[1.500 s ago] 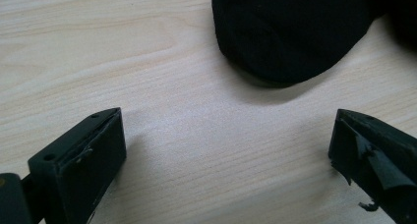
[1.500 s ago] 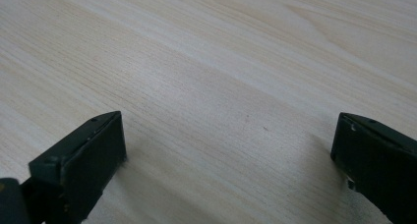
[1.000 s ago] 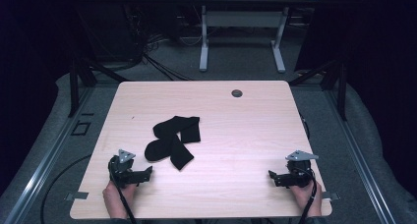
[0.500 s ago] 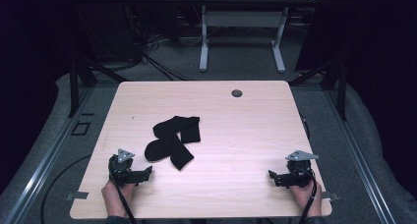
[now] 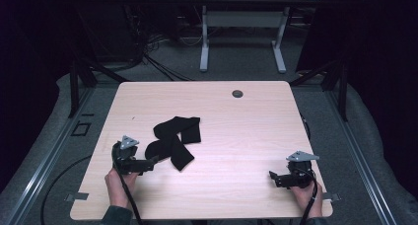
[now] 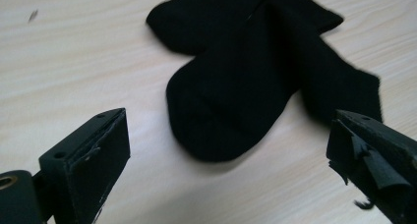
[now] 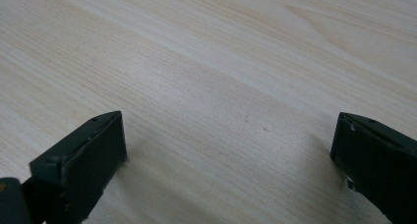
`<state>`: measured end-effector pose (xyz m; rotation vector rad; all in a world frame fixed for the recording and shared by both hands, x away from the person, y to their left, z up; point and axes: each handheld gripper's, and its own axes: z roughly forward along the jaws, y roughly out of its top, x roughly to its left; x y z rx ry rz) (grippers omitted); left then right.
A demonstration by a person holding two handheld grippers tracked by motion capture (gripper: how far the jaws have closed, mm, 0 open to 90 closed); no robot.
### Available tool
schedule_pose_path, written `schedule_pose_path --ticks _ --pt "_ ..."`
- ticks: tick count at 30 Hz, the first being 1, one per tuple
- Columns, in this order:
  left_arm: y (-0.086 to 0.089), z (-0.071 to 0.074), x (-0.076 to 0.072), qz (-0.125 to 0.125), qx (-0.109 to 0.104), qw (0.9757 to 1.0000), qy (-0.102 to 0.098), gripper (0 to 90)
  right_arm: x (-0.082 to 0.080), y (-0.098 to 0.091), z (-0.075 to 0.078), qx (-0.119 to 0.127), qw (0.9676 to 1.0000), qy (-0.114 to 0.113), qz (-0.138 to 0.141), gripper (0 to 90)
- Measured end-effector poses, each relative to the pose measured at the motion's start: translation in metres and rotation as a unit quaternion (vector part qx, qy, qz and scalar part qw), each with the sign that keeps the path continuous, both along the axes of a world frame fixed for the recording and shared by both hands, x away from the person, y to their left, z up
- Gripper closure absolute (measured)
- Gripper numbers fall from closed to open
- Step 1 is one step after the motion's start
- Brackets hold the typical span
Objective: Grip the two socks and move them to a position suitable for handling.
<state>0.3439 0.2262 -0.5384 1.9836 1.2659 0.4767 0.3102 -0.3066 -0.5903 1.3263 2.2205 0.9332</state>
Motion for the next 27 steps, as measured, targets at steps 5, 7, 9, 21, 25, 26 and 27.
schedule_pose_path --ticks 5,7,9,21,25,26,27 --pt "-0.016 0.005 0.015 -0.019 -0.006 0.9998 0.007 3.6 0.0 0.0 0.0 0.002 1.0 0.0 0.0 0.0" --pt "-0.021 0.004 0.021 -0.026 -0.01 0.9995 0.013 4.4 0.0 0.0 0.0 0.002 1.0 0.0 0.001 0.0" --pt "-0.026 0.002 0.027 -0.03 -0.011 0.9993 0.021 6.3 0.0 0.0 0.0 0.002 1.0 0.0 0.001 0.0" --pt "-0.046 -0.019 0.049 -0.048 0.0 0.996 0.075 19.0 0.0 0.0 0.0 0.0 1.0 0.0 0.0 0.0" --pt "-0.05 -0.027 0.052 -0.047 0.007 0.9951 0.087 24.8 0.0 0.0 0.0 0.0 1.0 0.0 0.0 0.0" --pt "-0.051 -0.029 0.052 -0.046 0.009 0.995 0.089 26.9 0.0 0.0 0.0 0.002 1.0 0.0 0.0 0.0" --pt "-0.051 -0.03 0.052 -0.048 0.009 0.9948 0.089 29.0 0.0 0.0 0.0 0.0 1.0 0.0 0.0 0.0"
